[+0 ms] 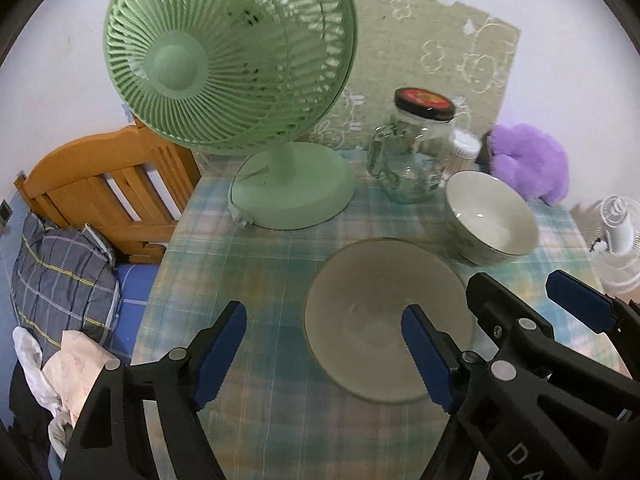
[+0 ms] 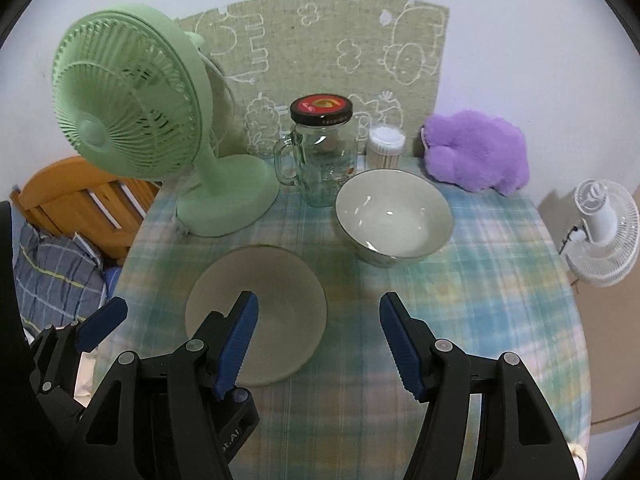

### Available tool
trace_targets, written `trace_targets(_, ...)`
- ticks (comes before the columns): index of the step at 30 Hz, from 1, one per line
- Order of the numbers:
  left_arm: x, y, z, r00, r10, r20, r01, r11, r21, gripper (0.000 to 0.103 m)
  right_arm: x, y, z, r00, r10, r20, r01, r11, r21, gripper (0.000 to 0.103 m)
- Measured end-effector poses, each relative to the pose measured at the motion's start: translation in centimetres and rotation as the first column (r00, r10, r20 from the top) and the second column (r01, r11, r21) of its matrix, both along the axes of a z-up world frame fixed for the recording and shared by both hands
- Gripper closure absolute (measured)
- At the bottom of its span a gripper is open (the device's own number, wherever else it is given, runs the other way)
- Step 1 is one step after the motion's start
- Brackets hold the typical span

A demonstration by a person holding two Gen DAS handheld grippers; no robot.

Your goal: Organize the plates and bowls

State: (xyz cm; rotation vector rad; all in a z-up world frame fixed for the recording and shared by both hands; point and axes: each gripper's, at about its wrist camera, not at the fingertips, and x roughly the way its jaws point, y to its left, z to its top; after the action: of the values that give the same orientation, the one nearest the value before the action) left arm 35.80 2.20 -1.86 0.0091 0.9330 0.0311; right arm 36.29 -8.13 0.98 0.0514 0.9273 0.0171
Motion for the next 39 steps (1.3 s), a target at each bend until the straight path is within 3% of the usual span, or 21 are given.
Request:
trace_targets(8, 2.5, 0.0, -2.6, 0.999, 0.013, -0.045, -0.012, 1.000, 0.009, 0.041, 3.1, -0.1, -2.9, 0.999, 0.009, -0.035, -0.009, 1.000, 0.015, 0.040)
trace_targets(20, 4.2, 0.0, -5.6, 0.993, 0.023, -0.113, -0.021, 1.000, 0.015, 0.074, 5.4, 0.2, -6.3, 0.995, 0.006, -0.102, -0.005, 1.000, 0.007, 0.069)
trace_targets(22, 4.4, 0.1, -5.8, 0.993, 0.024, -0.115, -0.022, 1.000, 0.019, 0.076, 5.6, 0.2, -6.8, 0.993, 0.006, -0.114, -0.005, 1.000, 0.006, 0.079)
trace_targets(25, 4.5, 0.2, -5.9, 0.993, 0.024, -0.116, -0.022, 1.000, 0.018, 0.079, 5.7, 0.2, -7.1, 0.993, 0.015, -0.117, -0.013, 1.000, 0.015, 0.083)
trace_targets(39, 3.6, 0.0, -4.9, 0.994, 0.003, -0.108, -0.003, 1.000, 0.007, 0.080, 5.1, 0.6, -6.0, 0.993, 0.017, -0.118, -0.019, 1.000, -0.017, 0.083)
